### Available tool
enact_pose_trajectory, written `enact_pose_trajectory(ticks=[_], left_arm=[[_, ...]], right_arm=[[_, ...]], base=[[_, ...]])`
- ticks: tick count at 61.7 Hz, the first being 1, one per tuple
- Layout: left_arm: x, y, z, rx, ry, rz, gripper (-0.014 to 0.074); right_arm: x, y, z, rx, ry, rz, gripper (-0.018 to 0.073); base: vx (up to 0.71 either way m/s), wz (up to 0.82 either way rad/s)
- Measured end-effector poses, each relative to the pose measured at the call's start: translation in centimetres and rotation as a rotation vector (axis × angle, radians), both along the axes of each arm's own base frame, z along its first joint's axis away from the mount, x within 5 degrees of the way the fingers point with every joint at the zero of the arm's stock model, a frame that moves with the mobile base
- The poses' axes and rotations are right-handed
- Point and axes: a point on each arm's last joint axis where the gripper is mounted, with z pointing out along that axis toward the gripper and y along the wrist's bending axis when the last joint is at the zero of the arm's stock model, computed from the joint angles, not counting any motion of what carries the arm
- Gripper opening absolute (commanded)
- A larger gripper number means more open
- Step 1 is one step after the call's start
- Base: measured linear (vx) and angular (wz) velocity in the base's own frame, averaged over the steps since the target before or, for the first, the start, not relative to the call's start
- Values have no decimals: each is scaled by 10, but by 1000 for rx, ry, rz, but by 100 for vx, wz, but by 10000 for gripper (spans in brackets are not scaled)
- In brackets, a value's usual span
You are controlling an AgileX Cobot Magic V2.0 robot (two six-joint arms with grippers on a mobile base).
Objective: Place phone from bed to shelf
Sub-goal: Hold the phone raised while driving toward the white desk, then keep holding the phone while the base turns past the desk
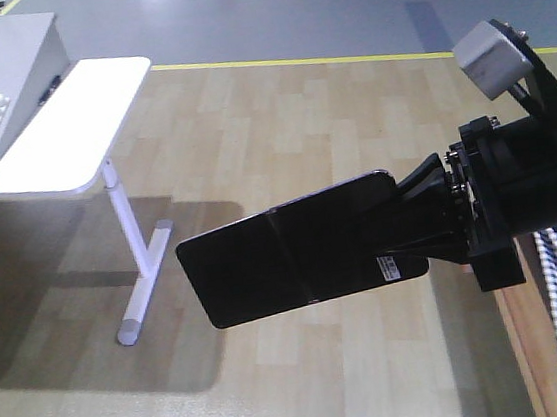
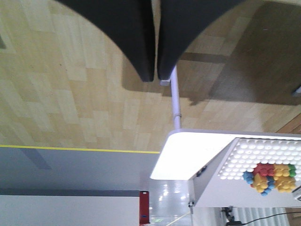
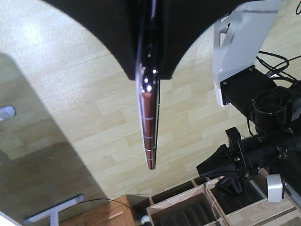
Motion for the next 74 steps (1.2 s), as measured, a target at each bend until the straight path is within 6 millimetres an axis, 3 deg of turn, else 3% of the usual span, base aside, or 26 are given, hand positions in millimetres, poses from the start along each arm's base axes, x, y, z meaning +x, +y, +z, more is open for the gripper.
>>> enact_pose_trajectory(ticks=[74], left_arm=[[0, 0, 0, 0, 0, 0, 1]], right_arm=[[0, 0, 0, 0, 0, 0, -1]], base=[[21, 32]])
